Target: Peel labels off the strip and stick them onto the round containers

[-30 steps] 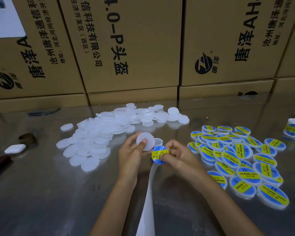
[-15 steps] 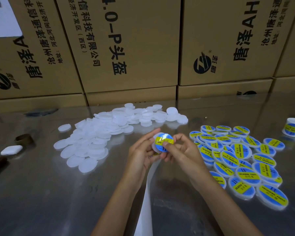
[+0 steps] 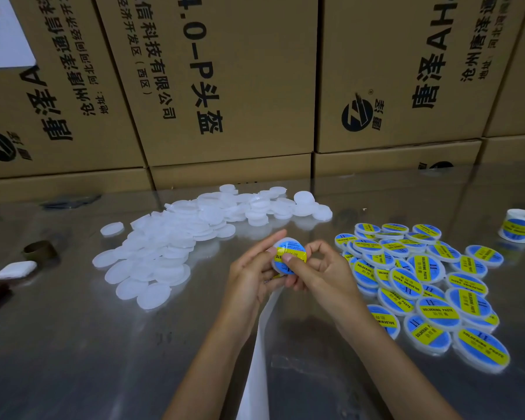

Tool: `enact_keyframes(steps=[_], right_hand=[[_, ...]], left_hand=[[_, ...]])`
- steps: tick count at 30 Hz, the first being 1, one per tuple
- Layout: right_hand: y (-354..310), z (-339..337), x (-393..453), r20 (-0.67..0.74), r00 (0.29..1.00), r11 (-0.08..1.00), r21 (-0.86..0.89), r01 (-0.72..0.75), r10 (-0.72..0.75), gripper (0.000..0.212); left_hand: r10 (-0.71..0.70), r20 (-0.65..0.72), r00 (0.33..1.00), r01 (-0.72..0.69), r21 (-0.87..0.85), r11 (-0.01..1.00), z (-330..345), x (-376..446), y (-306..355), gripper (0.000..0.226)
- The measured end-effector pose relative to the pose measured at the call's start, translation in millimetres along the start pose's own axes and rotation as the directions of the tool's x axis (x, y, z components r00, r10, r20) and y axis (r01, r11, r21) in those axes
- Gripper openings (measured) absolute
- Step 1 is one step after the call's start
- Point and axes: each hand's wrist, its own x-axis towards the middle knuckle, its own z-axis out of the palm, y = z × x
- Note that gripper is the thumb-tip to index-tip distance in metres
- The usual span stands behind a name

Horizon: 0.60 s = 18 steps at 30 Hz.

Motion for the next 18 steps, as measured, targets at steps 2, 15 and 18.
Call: enact_keyframes(steps=[2,15,18], right_hand=[[0,0,0,-0.007,1.0,1.0,0.002,0.0,0.0,0.026],[17,-9,1,-0.105,0.972,0.832,-0.541,0.121,-0.21,0.059],[16,-8,-2,-0.071,0.96,0.749,-0.643,0.163,-0.27,0.055]], left_hand=[[0.002,0.009,1.0,-0.002,0.01,1.0,0,-1,0,0.03],[-0.028,0.028,0.999,0.032,-0.15,0.988,5,-2,1,0.035],[-0.06,0.061,0.996,0.073,-0.226,0.971,10,-3,1,0.035]])
